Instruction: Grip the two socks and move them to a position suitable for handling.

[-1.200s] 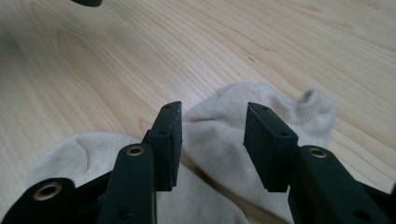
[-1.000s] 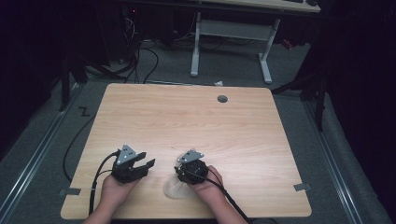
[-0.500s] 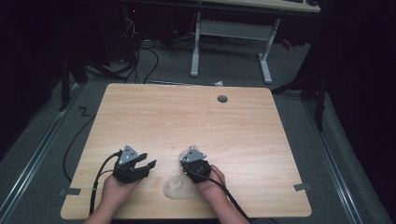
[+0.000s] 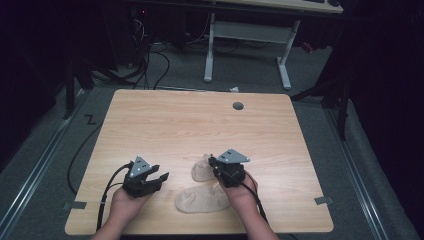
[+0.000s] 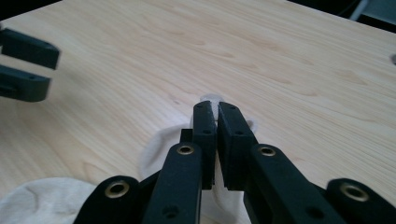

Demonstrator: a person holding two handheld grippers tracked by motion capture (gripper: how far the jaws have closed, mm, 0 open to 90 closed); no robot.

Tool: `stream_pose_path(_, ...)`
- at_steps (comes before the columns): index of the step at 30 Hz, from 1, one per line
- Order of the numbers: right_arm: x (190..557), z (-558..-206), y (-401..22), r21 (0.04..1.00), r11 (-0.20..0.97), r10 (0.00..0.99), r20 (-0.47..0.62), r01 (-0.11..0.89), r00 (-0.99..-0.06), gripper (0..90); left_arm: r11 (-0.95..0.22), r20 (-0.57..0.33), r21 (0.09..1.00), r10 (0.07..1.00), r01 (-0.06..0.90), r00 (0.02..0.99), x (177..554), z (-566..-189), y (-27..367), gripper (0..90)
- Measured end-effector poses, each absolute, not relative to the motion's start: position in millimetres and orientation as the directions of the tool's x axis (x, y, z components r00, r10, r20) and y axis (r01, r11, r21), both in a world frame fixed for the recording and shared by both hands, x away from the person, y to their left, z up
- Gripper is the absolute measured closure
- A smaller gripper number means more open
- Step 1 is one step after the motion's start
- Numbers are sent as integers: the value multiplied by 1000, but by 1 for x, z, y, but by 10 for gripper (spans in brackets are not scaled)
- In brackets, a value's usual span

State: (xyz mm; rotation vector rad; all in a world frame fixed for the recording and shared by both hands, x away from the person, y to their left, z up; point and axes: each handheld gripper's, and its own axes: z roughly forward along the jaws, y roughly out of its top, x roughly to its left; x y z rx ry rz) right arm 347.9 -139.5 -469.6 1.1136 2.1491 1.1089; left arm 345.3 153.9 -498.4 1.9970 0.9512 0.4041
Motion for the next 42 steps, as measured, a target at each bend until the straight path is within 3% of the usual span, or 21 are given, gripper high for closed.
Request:
stream_pose_path(9,354,-483,-197,815,242,899,16,526,-438,843,-337,-70,814,751,473,656,346,-499,152,514)
stream_pose_path(15,351,-497,-227,800,211,929,15,561,-370,774,-345,-65,810,750,473,659,345,-500,151,514)
stream_pose_path(21,348,-499,-235,804,213,934,-1,556,-357,789,-348,-68,806,750,479,658,345,-501,149,515)
stream_pose_path(23,352,-503,-232,782,244,923,-5,574,-385,828,-349,-66,807,749,477,659,344,-501,148,520)
stream_pose_path(31,365,-520,-217,711,333,900,-42,620,-435,832,-357,-61,803,747,477,662,344,-502,147,520)
stream_pose_path(42,356,-524,-181,701,398,851,-42,591,-523,823,-367,-58,798,743,479,666,346,-504,142,520)
